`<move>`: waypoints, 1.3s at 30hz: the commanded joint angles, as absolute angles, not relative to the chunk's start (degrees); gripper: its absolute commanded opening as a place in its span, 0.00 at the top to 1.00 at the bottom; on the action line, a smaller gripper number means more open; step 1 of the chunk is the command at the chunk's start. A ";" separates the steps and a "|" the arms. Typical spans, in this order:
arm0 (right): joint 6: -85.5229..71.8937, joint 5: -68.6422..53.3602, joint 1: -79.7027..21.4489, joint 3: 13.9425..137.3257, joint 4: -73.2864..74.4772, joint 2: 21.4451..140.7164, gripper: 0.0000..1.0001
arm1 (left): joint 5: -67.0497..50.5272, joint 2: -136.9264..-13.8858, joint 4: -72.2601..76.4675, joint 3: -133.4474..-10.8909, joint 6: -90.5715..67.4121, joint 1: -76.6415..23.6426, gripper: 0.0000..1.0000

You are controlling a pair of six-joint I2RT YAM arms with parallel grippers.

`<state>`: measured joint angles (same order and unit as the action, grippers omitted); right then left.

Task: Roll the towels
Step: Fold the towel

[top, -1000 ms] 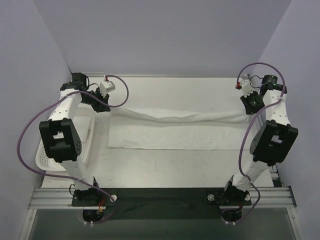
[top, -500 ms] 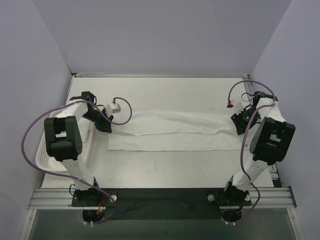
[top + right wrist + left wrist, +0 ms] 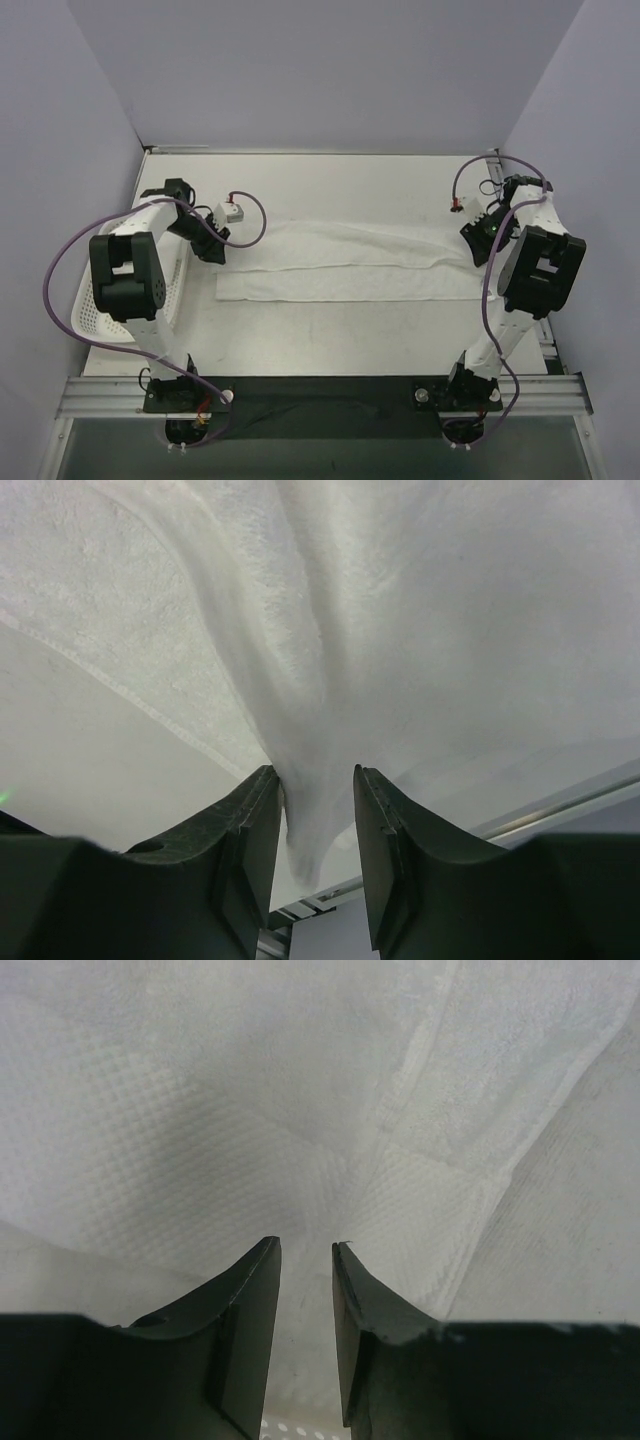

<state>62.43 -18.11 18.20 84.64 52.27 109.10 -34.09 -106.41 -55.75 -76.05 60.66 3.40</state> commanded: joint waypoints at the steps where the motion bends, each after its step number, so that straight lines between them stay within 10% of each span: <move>1: 64.07 -16.09 16.79 85.34 57.30 110.21 0.66 | -34.80 -106.17 -58.18 -79.10 61.96 2.90 0.62; 9: 65.30 -13.54 16.35 83.50 57.13 110.57 0.66 | -34.46 -105.47 -60.82 -77.79 65.04 1.14 0.57; 18: 64.60 -12.83 16.17 83.41 54.93 109.95 1.00 | -26.20 -104.41 -52.83 -73.48 64.51 -1.47 0.51; 25: 63.81 -12.66 16.26 83.32 53.79 109.25 1.00 | -23.21 -105.64 -49.66 -71.54 66.10 -2.63 0.50; 34: 62.67 -10.90 16.96 86.04 50.72 108.46 1.00 | -21.53 -105.21 -47.90 -71.63 66.18 -2.81 0.95; 39: 61.00 -10.90 17.67 88.50 47.38 107.40 1.00 | -22.76 -103.98 -48.51 -73.12 65.04 -2.72 1.00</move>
<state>62.48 -12.38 16.84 85.56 48.23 110.41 -22.55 -106.37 -49.50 -71.11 65.06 -2.68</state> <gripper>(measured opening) 0.046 0.161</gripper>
